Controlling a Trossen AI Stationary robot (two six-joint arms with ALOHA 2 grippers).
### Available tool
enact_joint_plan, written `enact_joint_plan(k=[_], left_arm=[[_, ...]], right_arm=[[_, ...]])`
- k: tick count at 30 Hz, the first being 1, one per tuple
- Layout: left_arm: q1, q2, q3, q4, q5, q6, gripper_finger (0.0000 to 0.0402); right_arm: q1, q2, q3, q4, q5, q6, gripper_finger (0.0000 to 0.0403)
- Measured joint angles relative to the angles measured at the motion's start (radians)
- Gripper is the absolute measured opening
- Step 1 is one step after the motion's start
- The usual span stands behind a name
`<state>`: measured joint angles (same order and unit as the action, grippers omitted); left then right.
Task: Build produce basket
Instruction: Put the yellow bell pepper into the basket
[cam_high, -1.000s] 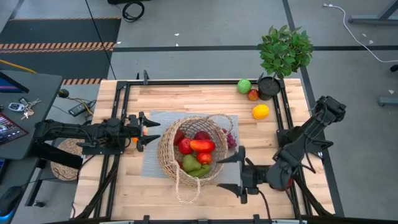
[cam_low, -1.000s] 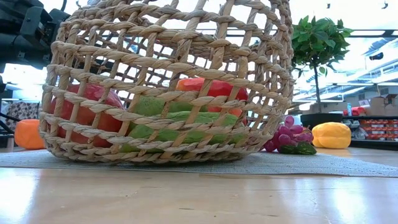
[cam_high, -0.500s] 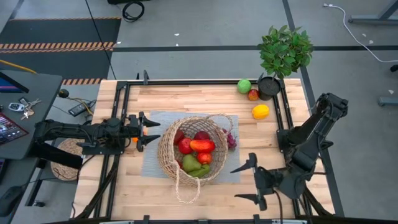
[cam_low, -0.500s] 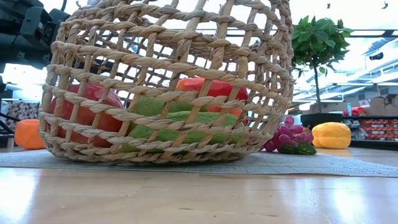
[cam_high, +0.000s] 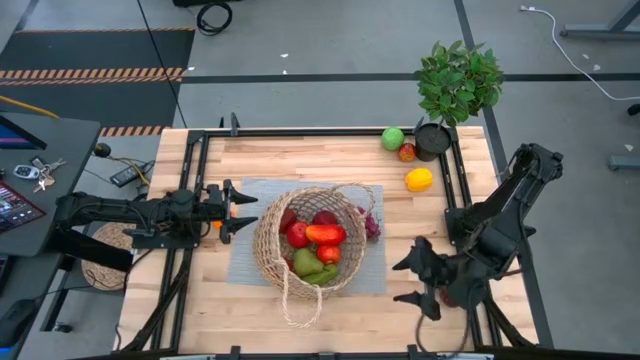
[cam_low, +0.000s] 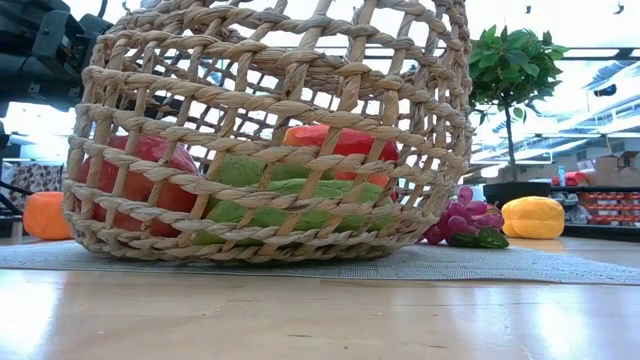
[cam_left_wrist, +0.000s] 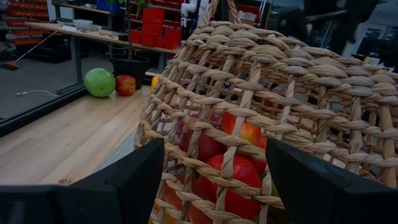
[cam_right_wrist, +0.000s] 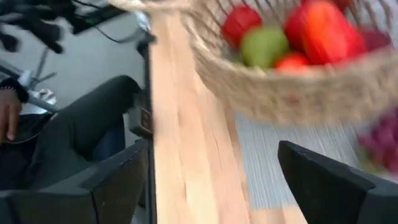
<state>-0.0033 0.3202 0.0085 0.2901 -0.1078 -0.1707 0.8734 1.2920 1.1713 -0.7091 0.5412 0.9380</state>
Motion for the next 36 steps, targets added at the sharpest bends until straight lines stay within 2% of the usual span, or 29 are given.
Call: enact_joint_plan(k=[6, 13, 15, 17, 21, 25, 36], left_arm=[[0.000, 0.000, 0.000, 0.000, 0.000, 0.000, 0.0286], [0.000, 0.000, 0.000, 0.000, 0.000, 0.000, 0.0286], [0.000, 0.000, 0.000, 0.000, 0.000, 0.000, 0.0286], [0.000, 0.000, 0.000, 0.000, 0.000, 0.000, 0.0286], [0.000, 0.000, 0.000, 0.000, 0.000, 0.000, 0.0286], [0.000, 0.000, 0.000, 0.000, 0.000, 0.000, 0.0286], [0.000, 0.000, 0.000, 0.000, 0.000, 0.000, 0.0286]], right_arm=[[-0.013, 0.026, 0.001, -0.235, -0.040, 0.325, 0.0349], [-0.073, 0.088, 0.001, -0.498, -0.364, 0.652, 0.0348], [-0.089, 0.097, 0.001, -0.568, -0.417, 0.709, 0.0348], [-0.097, 0.102, 0.001, -0.633, -0.377, 0.728, 0.0348], [-0.128, 0.106, 0.001, -0.734, -0.194, 0.718, 0.0347], [-0.193, 0.080, -0.032, -0.797, -0.103, 0.705, 0.0347], [-0.503, -0.128, -0.250, -0.720, -0.058, 0.556, 0.0347]])
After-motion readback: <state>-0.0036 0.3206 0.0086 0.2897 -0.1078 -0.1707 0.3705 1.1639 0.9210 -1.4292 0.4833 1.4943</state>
